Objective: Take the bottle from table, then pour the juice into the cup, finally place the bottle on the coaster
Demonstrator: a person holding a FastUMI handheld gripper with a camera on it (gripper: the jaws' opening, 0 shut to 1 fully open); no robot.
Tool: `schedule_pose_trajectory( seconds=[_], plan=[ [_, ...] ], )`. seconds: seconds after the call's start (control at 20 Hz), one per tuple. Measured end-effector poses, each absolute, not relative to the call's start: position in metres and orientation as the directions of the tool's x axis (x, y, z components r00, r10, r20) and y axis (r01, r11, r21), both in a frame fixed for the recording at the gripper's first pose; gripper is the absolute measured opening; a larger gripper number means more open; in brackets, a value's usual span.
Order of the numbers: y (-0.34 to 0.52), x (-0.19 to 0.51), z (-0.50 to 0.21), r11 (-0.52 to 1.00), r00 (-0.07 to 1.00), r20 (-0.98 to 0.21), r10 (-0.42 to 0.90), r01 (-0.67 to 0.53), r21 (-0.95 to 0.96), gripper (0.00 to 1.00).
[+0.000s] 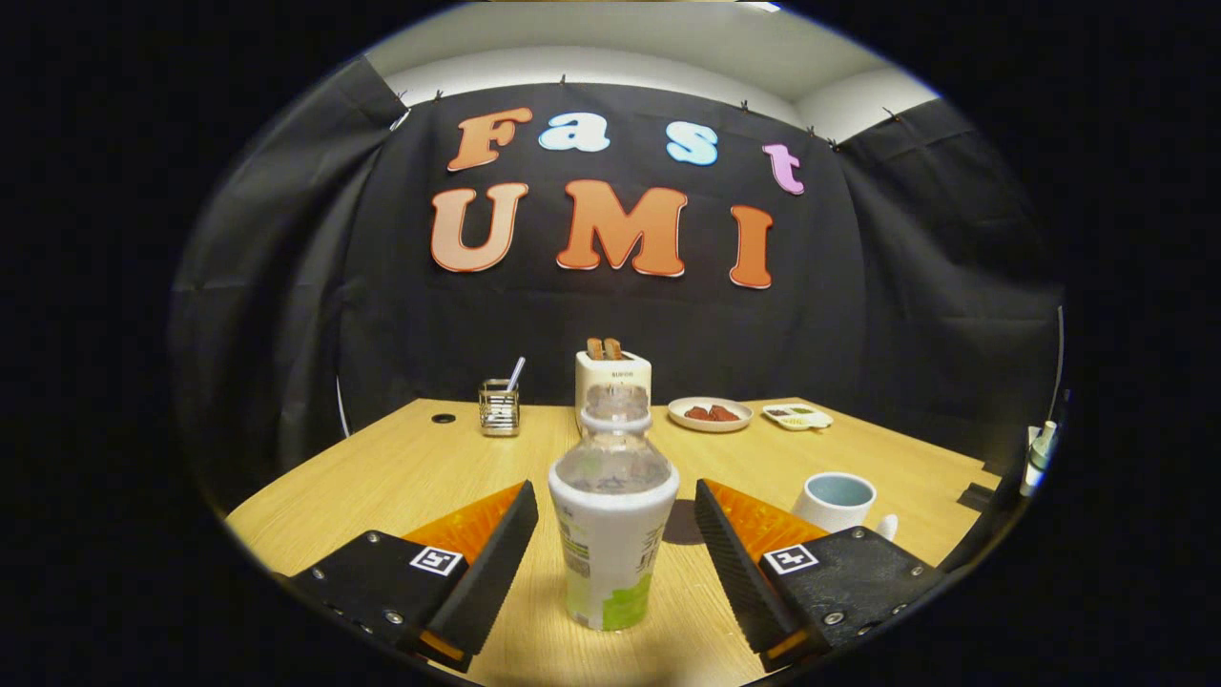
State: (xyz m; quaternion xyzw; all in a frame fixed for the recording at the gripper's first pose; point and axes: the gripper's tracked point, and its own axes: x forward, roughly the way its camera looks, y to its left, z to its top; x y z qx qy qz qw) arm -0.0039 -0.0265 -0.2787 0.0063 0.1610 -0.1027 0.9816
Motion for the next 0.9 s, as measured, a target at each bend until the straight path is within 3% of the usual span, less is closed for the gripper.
schedule_pose_trajectory(
  seconds=[0.35,0.45,0.6,0.9],
  plan=[
    [-0.017,-0.002,-0.329,0.985,0.888,-0.428,-0.167,0.169,-0.034,0.93],
    [-0.015,-0.003,-0.335,0.986,0.884,-0.440,-0.159,0.162,-0.032,0.87],
    [-0.017,0.002,-0.336,0.984,0.887,-0.436,-0.152,0.176,0.015,0.67],
    [-0.005,0.014,-0.324,0.981,0.898,-0.432,-0.079,0.148,0.127,0.59]
  ],
)
